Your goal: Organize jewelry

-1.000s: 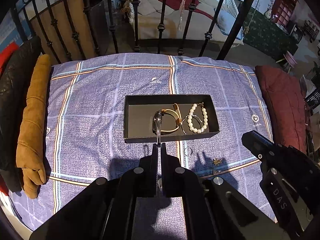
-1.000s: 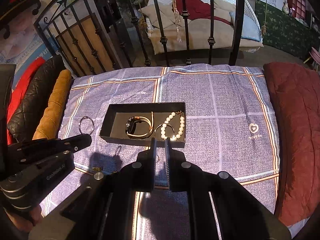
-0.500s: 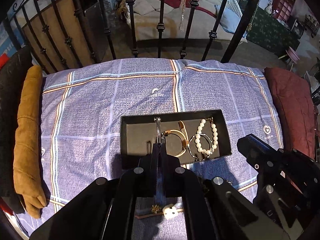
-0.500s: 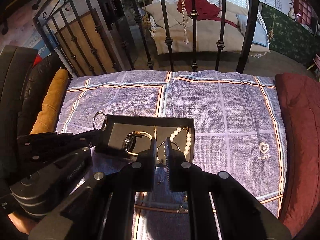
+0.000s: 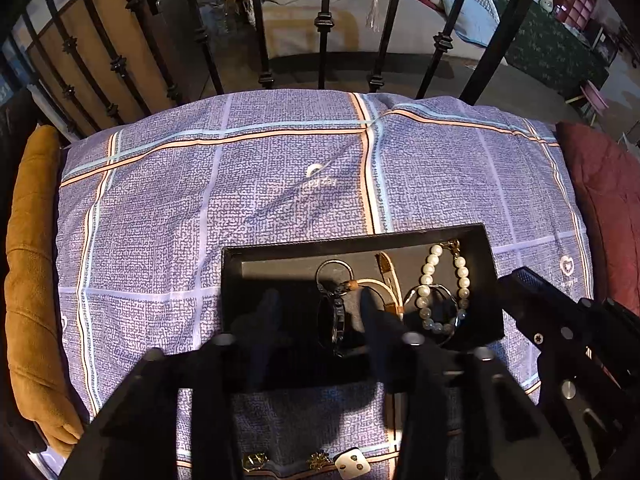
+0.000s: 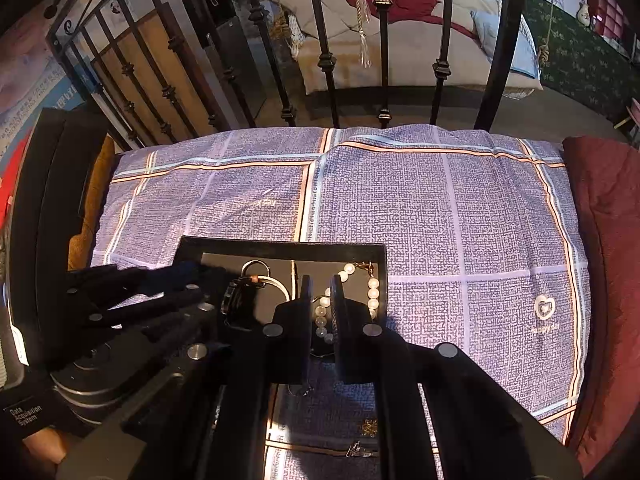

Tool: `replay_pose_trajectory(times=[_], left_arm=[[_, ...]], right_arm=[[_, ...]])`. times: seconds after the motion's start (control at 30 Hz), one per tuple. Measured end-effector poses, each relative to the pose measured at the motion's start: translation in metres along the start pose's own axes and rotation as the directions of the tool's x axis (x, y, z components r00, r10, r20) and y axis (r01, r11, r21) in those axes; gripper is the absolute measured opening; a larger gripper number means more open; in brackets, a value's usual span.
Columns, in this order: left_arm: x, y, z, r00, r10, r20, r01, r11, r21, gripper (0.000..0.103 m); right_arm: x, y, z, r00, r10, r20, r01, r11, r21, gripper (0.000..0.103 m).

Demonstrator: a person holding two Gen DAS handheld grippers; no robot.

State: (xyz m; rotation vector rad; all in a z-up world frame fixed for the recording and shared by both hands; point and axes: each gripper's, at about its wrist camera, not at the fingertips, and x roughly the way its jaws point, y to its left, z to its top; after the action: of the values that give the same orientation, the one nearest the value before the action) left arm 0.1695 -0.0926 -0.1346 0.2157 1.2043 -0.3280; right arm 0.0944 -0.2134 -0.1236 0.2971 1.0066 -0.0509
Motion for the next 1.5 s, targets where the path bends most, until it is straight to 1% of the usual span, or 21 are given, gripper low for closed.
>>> replay_pose_trajectory(times=[0.03, 0.07, 0.1, 0.17, 0.23, 0.33, 0.4, 0.5, 0.57, 0.63, 0.7, 0.77, 0.9, 0.97, 1.03, 1.13, 1.23, 1.4, 1.43, 1.47, 1.5], left_arm=[[0.000, 0.001, 0.000, 1.000, 0.012, 0.004, -0.012, 1.000, -0.002, 0.058], [-0.001, 0.003, 0.000, 1.000, 0.023, 0.007, -0.022, 1.000, -0.003, 0.059], [-0.002, 0.006, 0.000, 1.000, 0.027, 0.008, -0.027, 1.000, -0.005, 0.059], [-0.005, 0.016, -0.003, 0.999, 0.034, 0.003, -0.034, 0.999, -0.018, 0.060], [-0.011, 0.033, -0.009, 0.998, 0.054, 0.007, -0.054, 0.998, -0.042, 0.063], [-0.022, 0.065, -0.025, 0.996, 0.091, 0.006, -0.090, 0.991, -0.098, 0.066], [-0.029, 0.087, -0.039, 0.993, 0.120, -0.008, -0.120, 0.984, -0.130, 0.067], [-0.040, 0.116, -0.065, 0.988, 0.150, -0.037, -0.155, 0.972, -0.175, 0.067], [-0.045, 0.127, -0.082, 0.985, 0.168, -0.051, -0.174, 0.966, -0.191, 0.067], [-0.048, 0.133, -0.099, 0.985, 0.161, -0.068, -0.172, 0.964, -0.202, 0.067], [-0.047, 0.129, -0.113, 0.987, 0.142, -0.081, -0.155, 0.967, -0.200, 0.067], [-0.044, 0.116, -0.123, 0.990, 0.116, -0.084, -0.130, 0.973, -0.190, 0.067], [-0.035, 0.061, -0.134, 0.998, 0.018, -0.060, -0.026, 0.991, -0.131, 0.067], [-0.030, 0.035, -0.136, 0.999, -0.007, -0.042, 0.003, 0.996, -0.089, 0.067], [-0.020, 0.009, -0.139, 0.999, 0.001, -0.034, -0.003, 0.999, -0.041, 0.067], [-0.006, -0.013, -0.143, 0.999, 0.012, -0.037, -0.013, 1.000, -0.022, 0.067], [0.008, -0.017, -0.143, 0.998, 0.035, -0.049, -0.037, 0.999, -0.038, 0.067], [0.016, -0.017, -0.141, 0.997, 0.070, -0.018, -0.071, 0.996, -0.055, 0.072], [0.017, -0.017, -0.142, 0.997, 0.071, -0.011, -0.071, 0.996, -0.057, 0.072], [0.017, -0.018, -0.143, 0.997, 0.074, -0.002, -0.074, 0.996, -0.054, 0.071], [0.016, -0.019, -0.145, 0.997, 0.075, 0.004, -0.075, 0.996, -0.050, 0.068]], right_arm=[[0.002, 0.000, 0.000, 1.000, -0.003, -0.007, 0.003, 1.000, 0.002, 0.016], [0.004, -0.001, -0.001, 1.000, -0.002, -0.014, 0.002, 1.000, 0.004, 0.021], [0.004, -0.001, -0.002, 1.000, -0.002, -0.013, 0.003, 1.000, 0.006, 0.024], [0.000, -0.004, -0.004, 1.000, -0.014, -0.003, 0.014, 1.000, 0.011, 0.045], [-0.007, -0.007, -0.007, 1.000, -0.020, 0.016, 0.020, 1.000, 0.016, 0.054], [-0.019, -0.015, -0.020, 0.999, -0.024, 0.021, 0.023, 1.000, 0.015, 0.054], [-0.025, -0.021, -0.031, 1.000, -0.020, 0.014, 0.020, 0.999, 0.026, 0.054], [-0.033, -0.032, -0.052, 0.999, -0.036, -0.003, 0.037, 0.999, 0.036, 0.054], [-0.037, -0.038, -0.067, 0.999, -0.050, -0.014, 0.051, 0.998, 0.046, 0.054], [-0.040, -0.043, -0.082, 0.998, -0.061, -0.031, 0.063, 0.996, 0.057, 0.054], [-0.040, -0.049, -0.097, 0.996, -0.076, -0.046, 0.079, 0.994, 0.069, 0.054], [-0.040, -0.053, -0.110, 0.995, -0.086, -0.056, 0.090, 0.993, 0.081, 0.054], [-0.034, -0.056, -0.130, 0.994, -0.089, -0.066, 0.095, 0.991, 0.091, 0.054], [-0.030, -0.054, -0.138, 0.994, -0.087, -0.066, 0.093, 0.992, 0.081, 0.054], [-0.024, -0.051, -0.143, 0.995, -0.077, -0.069, 0.082, 0.994, 0.074, 0.054], [-0.015, -0.045, -0.146, 0.996, -0.055, -0.069, 0.060, 0.996, 0.070, 0.054], [-0.007, -0.038, -0.145, 0.997, -0.041, -0.061, 0.044, 0.998, 0.053, 0.054], [0.014, -0.031, -0.147, 0.996, -0.048, -0.081, 0.051, 0.998, 0.036, 0.053], [0.016, -0.031, -0.147, 0.995, -0.055, -0.078, 0.058, 0.998, 0.028, 0.052], [0.016, -0.029, -0.147, 0.994, -0.068, -0.080, 0.069, 0.998, 0.014, 0.047], [0.016, -0.027, -0.147, 0.995, -0.066, -0.079, 0.066, 0.998, -0.005, 0.041]])
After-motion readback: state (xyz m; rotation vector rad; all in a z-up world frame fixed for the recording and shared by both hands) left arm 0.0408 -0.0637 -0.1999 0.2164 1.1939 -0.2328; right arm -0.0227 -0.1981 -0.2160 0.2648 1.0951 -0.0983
